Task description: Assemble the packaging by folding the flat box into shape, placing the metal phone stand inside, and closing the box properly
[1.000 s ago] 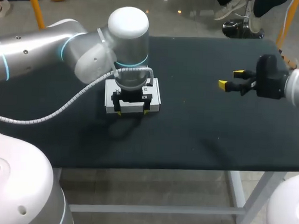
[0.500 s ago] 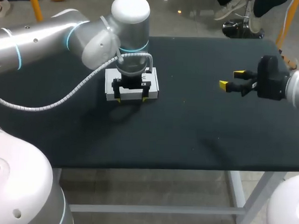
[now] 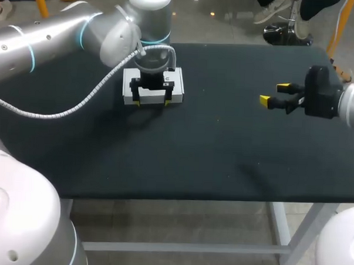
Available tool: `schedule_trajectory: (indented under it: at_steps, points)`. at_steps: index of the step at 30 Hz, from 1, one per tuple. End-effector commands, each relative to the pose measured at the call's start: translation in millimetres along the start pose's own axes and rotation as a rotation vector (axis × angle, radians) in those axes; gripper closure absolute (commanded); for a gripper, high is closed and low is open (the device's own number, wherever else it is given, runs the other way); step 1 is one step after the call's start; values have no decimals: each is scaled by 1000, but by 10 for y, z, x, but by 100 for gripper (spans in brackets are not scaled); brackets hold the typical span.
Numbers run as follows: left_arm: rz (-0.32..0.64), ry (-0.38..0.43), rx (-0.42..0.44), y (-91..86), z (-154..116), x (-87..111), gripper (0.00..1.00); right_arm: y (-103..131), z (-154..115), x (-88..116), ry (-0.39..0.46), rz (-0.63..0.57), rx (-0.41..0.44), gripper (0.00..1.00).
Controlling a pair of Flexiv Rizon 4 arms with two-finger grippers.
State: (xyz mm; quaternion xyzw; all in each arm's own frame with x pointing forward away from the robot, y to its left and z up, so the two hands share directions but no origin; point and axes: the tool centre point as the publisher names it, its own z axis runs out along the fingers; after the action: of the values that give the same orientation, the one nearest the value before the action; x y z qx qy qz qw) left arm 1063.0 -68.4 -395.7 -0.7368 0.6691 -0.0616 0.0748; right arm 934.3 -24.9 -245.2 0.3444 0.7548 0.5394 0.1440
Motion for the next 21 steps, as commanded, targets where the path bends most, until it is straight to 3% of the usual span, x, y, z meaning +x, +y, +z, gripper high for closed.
schedule_trajectory:
  at_steps: [1, 15, 21]
  points:
    - [6, 2, -53, -239, 84, -4, 0, -16, -13, -2, 4, -1, -8, 0]
    - [34, 18, -67, -928, 233, -69, 0, -16, -13, -2, 4, -1, -8, 0]
    - [44, 22, -58, -1106, 201, -70, 0, -16, -13, -2, 4, -1, -8, 0]
